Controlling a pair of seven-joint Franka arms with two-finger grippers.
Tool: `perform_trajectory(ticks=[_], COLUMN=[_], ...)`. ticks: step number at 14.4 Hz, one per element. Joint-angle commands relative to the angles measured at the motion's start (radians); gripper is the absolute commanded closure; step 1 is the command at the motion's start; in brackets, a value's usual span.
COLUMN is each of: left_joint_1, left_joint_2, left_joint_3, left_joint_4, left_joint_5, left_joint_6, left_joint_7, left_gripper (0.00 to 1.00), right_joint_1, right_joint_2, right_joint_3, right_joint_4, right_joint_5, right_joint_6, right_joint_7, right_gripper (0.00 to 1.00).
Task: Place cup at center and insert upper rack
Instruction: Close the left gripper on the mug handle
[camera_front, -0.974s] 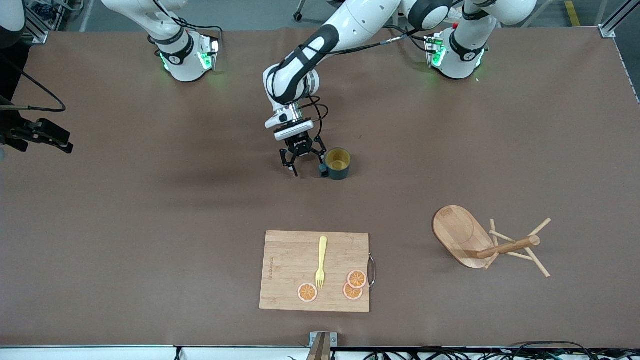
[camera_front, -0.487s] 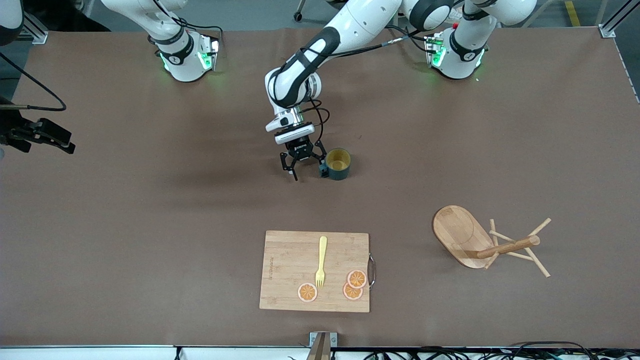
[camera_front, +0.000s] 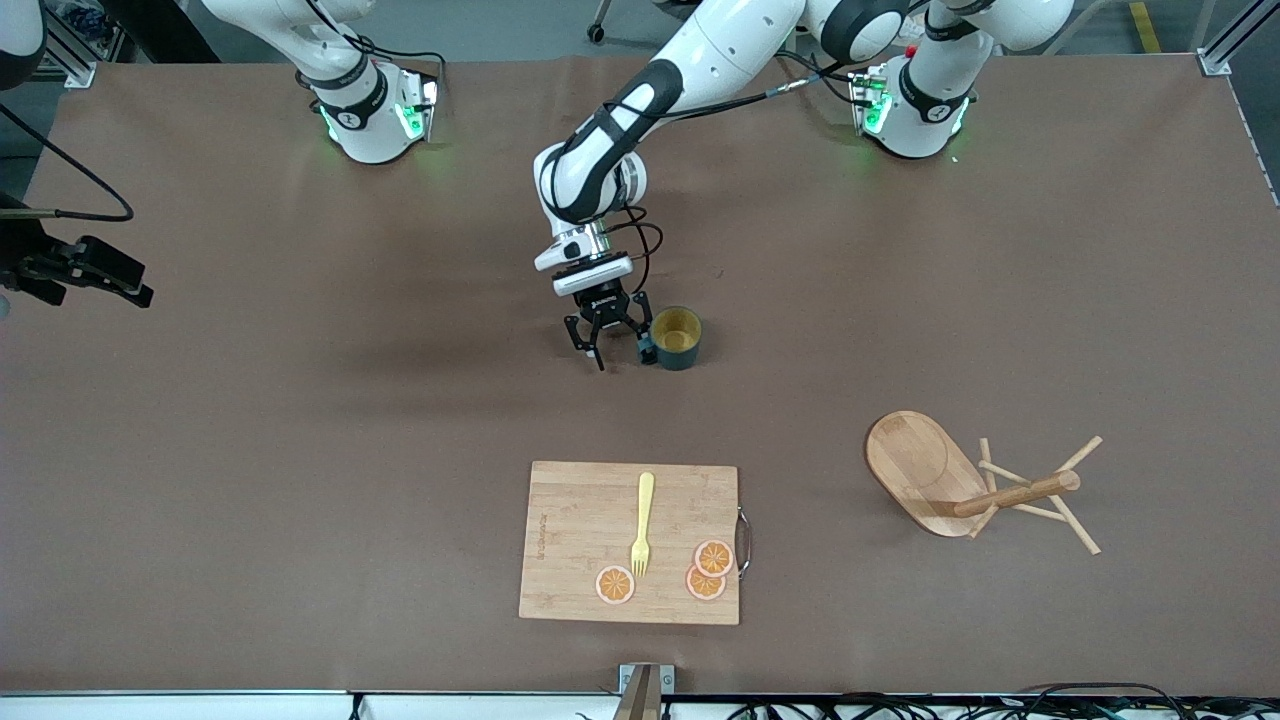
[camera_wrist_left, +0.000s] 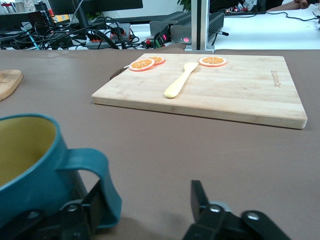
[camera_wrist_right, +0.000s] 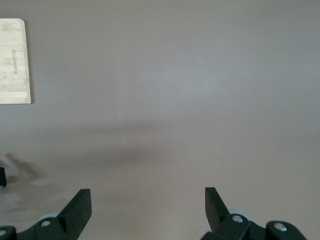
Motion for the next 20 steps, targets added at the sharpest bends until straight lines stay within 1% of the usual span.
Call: perform_trajectory(ticks=[1,5,8,9,10,13,14,15,16,17,19,20], left_joint_1=[0.006,0.010,0.010,0.010,0.010,0.012,0.012,0.015,0.021,0.022,0.045,0.053], left_joint_2=[0.017,0.019,0.017,0.014,0.011,-0.004,-0.018,-0.032,-0.051,-0.073,-0.120,-0.151], left_joint_3=[0.006,0.006,0.004,0.004,0.004,0.003,0.003,0.003,0.003,0.003,0.001,0.003], left_joint_4=[0.028,0.026,0.028,0.026,0.026,0.028,0.028,0.029,0.029,0.029,0.028,0.028], left_joint_5=[0.019,0.019,0.018,0.016,0.015,-0.010,-0.029,-0.054,-0.086,-0.115,-0.198,-0.252], left_joint_6=[0.009,0.009,0.009,0.009,0.009,0.009,0.009,0.009,0.009,0.007,0.007,0.007], left_joint_7=[0.013,0.005,-0.003,-0.013,-0.015,-0.007,-0.001,0.009,0.022,0.025,0.054,0.078], left_gripper=[0.51,0.78,0.92,0.97,0.99,1.00,1.00,1.00,1.00,1.00,1.00,1.00], right_joint_1=[0.003,0.003,0.008,0.008,0.005,-0.006,-0.006,-0.006,-0.005,0.001,-0.002,-0.008], right_joint_2=[-0.004,0.001,0.010,0.033,0.042,0.057,0.062,0.060,0.056,0.054,0.054,0.076], right_joint_3=[-0.001,-0.001,0.002,0.002,0.002,-0.003,-0.003,-0.003,-0.003,-0.003,-0.001,-0.001], right_joint_4=[-0.002,0.007,0.005,0.007,0.005,0.002,0.004,0.014,0.034,0.042,0.067,0.065], right_joint_5=[-0.007,-0.001,-0.009,-0.007,-0.007,-0.007,-0.007,0.005,0.005,-0.010,-0.009,-0.007], right_joint_6=[0.004,0.001,-0.008,-0.008,-0.009,-0.023,-0.092,-0.148,-0.178,-0.181,-0.178,-0.169], right_joint_7=[-0.005,-0.004,0.006,0.007,0.009,0.004,0.009,0.009,0.004,0.004,0.006,0.006], right_gripper=[0.00,0.00,0.00,0.00,0.00,0.00,0.00,0.00,0.00,0.00,0.00,0.00])
